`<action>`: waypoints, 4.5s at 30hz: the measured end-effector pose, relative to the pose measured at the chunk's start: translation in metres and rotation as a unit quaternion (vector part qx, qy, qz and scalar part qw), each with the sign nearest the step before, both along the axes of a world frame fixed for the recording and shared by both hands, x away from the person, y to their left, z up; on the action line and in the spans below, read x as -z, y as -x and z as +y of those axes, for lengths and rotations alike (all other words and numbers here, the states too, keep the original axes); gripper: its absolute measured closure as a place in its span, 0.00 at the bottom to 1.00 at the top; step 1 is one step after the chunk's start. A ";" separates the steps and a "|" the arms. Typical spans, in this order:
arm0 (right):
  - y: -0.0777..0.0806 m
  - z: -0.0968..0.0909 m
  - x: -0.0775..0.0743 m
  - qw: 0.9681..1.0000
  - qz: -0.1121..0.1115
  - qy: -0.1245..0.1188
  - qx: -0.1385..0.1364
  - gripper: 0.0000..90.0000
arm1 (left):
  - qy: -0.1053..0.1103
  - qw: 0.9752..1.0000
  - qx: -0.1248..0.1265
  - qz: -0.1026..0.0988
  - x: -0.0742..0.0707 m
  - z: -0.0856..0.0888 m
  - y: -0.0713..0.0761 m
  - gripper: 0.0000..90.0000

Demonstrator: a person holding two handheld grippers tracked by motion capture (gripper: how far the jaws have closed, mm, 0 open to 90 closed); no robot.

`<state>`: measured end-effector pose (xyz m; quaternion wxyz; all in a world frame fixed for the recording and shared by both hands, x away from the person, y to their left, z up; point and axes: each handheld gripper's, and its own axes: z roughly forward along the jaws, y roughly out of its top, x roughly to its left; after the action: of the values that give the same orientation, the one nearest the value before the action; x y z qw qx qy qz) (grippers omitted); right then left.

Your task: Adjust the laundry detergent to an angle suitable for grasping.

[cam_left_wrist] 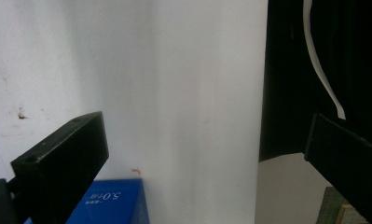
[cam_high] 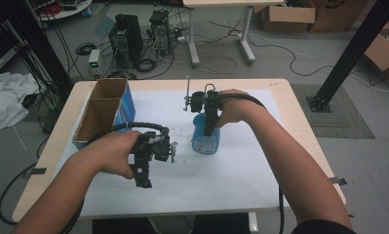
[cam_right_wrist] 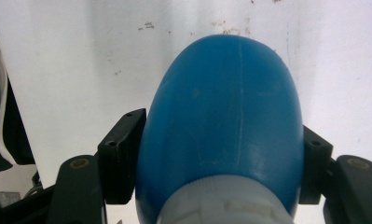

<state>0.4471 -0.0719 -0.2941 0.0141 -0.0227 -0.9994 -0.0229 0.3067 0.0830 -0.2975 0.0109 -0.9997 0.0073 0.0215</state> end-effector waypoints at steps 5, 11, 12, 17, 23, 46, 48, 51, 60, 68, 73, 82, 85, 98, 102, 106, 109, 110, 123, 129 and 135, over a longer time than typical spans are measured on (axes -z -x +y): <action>0.000 0.000 0.000 1.000 -0.005 0.002 0.001 0.40 | -0.002 1.000 0.000 0.000 0.000 -0.001 0.000 0.00; 0.000 0.000 0.000 1.000 -0.007 0.001 0.002 0.40 | -0.002 1.000 0.001 -0.002 0.000 -0.001 0.000 0.00; 0.000 0.000 0.000 1.000 -0.007 0.000 0.003 0.40 | -0.001 1.000 0.001 -0.002 0.000 -0.001 0.000 0.00; 0.001 -0.002 0.000 1.000 -0.011 -0.008 0.010 0.41 | -0.002 1.000 0.001 -0.001 0.002 -0.001 0.000 0.00; 0.003 0.000 0.000 1.000 -0.022 0.004 0.012 0.42 | -0.001 1.000 0.003 0.000 0.002 -0.003 0.000 0.00; 0.011 -0.019 -0.026 0.997 -0.017 0.036 0.072 0.42 | 0.005 1.000 0.002 -0.003 -0.002 -0.002 -0.001 0.00; 0.014 -0.024 -0.028 0.994 -0.018 0.037 0.098 0.42 | 0.007 1.000 0.003 -0.005 -0.003 -0.002 -0.001 0.00; 0.016 -0.026 -0.029 0.992 -0.021 0.038 0.119 0.42 | 0.007 1.000 0.005 -0.006 -0.003 -0.004 -0.001 0.00; 0.019 -0.036 -0.026 0.971 -0.006 0.018 0.237 0.42 | 0.003 1.000 0.015 -0.006 -0.002 -0.011 0.000 0.00; 0.025 -0.042 -0.017 0.951 -0.009 0.001 0.308 0.42 | -0.003 1.000 0.016 -0.005 -0.001 -0.014 0.000 0.00; 0.027 -0.043 -0.010 0.953 -0.003 0.003 0.302 0.42 | 0.001 1.000 0.018 -0.005 0.000 -0.015 0.001 0.00; 0.031 -0.042 -0.001 0.953 -0.008 0.005 0.303 0.43 | -0.002 1.000 0.019 -0.001 0.002 -0.017 0.001 0.00; 0.032 -0.040 -0.001 0.955 -0.011 0.011 0.298 0.43 | -0.003 1.000 0.018 -0.001 0.002 -0.016 0.001 0.00; 0.036 -0.035 0.000 0.955 -0.020 0.018 0.296 0.42 | 0.001 1.000 0.018 -0.003 0.002 -0.015 0.001 0.00; 0.036 -0.034 0.000 0.954 -0.016 0.023 0.297 0.41 | -0.001 1.000 0.016 -0.003 0.001 -0.013 0.002 0.00; 0.037 -0.033 -0.003 0.956 -0.021 0.019 0.291 0.38 | 0.001 1.000 0.015 -0.003 0.001 -0.012 0.002 0.00; 0.038 -0.034 -0.007 0.956 -0.022 0.015 0.293 0.36 | 0.002 1.000 0.015 -0.004 0.001 -0.012 0.002 0.00; 0.038 -0.034 -0.008 0.956 -0.022 0.013 0.292 0.36 | 0.000 1.000 0.015 -0.003 0.001 -0.012 0.002 0.00; 0.036 -0.035 -0.011 0.955 -0.022 0.008 0.296 0.32 | -0.001 1.000 0.015 -0.005 0.000 -0.012 0.002 0.00; 0.037 -0.034 -0.015 0.959 -0.023 0.010 0.282 0.27 | -0.004 1.000 0.015 -0.003 0.001 -0.013 0.002 0.00; 0.039 -0.035 -0.017 0.962 -0.030 0.008 0.272 0.20 | -0.006 1.000 0.015 -0.002 0.002 -0.014 0.002 0.00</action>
<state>0.4080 -0.1071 -0.2766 -0.0230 -0.2930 -0.9556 -0.0190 0.3050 0.0689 -0.2995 0.0172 -0.9994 0.0217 0.0191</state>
